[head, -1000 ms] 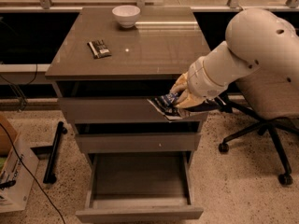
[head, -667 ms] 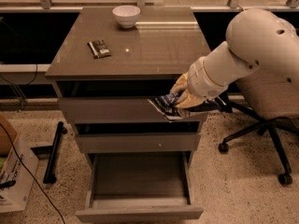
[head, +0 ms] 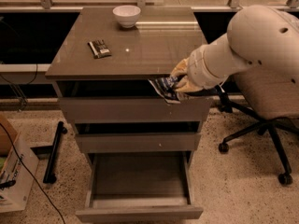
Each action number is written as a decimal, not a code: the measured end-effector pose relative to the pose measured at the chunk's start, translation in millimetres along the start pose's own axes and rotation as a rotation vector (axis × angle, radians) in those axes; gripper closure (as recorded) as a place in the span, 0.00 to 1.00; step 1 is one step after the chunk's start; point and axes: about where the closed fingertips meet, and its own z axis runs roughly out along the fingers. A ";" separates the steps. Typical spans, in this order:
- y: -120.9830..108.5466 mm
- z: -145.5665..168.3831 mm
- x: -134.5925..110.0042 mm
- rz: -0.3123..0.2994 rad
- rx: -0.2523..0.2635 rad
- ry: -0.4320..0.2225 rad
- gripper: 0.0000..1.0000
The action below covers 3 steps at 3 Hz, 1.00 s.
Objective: Pick blue chip bag from bottom drawer and place on counter
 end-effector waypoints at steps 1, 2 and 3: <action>-34.4 -8.0 0.0 -0.052 0.112 0.029 1.00; -75.5 7.2 12.6 -0.074 0.162 0.040 1.00; -118.2 32.8 27.5 -0.064 0.193 0.015 1.00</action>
Offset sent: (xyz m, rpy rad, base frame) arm 0.1410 -0.0064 0.0425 -0.0138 -0.2591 -0.0303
